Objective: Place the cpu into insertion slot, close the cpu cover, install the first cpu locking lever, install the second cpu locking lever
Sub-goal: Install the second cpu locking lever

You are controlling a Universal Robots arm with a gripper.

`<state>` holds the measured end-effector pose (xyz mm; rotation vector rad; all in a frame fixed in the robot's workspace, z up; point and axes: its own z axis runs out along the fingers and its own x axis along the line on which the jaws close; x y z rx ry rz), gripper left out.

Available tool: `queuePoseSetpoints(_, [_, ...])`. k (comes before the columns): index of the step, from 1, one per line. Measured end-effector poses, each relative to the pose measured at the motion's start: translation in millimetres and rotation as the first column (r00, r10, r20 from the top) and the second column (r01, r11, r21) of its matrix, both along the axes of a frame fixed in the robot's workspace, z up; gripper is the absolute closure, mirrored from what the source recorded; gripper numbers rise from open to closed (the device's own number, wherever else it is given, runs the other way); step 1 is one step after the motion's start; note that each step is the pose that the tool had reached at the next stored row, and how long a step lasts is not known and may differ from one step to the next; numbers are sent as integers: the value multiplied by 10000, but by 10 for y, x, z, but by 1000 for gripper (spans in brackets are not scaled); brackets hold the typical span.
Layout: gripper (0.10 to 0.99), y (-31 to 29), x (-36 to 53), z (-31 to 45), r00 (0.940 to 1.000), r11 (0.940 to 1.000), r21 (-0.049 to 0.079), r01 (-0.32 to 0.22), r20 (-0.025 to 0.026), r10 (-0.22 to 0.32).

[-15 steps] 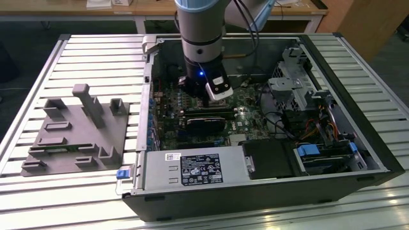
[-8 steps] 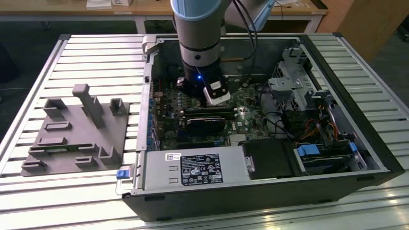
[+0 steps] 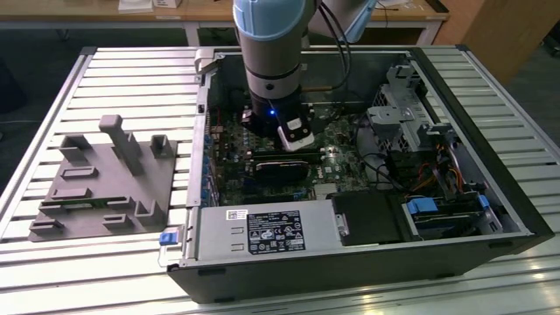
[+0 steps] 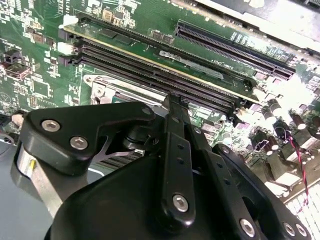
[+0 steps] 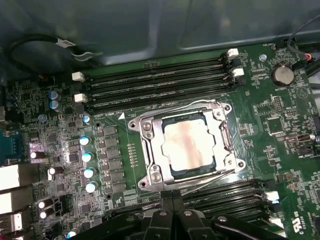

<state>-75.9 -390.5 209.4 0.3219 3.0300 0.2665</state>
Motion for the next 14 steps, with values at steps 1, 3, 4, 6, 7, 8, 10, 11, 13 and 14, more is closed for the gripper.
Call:
queuePoseSetpoints(1, [980, -3, -2, -7, 10000, 10000, 44, -2, -2, 2])
queuePoseSetpoints(3, [980, -7, -8, -25, 10000, 9999, 120, -2, 0, 2])
queuePoseSetpoints(4, [980, -8, -11, -34, 10000, 9999, 139, -2, 1, 2])
queuePoseSetpoints(6, [980, -12, -19, -51, 10000, 9999, 162, -3, 1, 3])
queuePoseSetpoints(7, [980, -14, -24, -58, 10000, 9999, 171, -3, 0, 3])
queuePoseSetpoints(8, [980, -15, -28, -64, 10000, 9998, 182, -3, 0, 3])
queuePoseSetpoints(10, [980, -18, -41, -75, 10000, 9998, 212, -5, -1, 5])
queuePoseSetpoints(11, [980, -18, -51, -80, 10000, 9997, 230, -6, -1, 6])
queuePoseSetpoints(13, [980, -21, -76, -87, 10000, 9997, 259, -10, -1, 10])
queuePoseSetpoints(14, [980, -22, -92, -90, 10000, 9996, 274, -12, -1, 12])
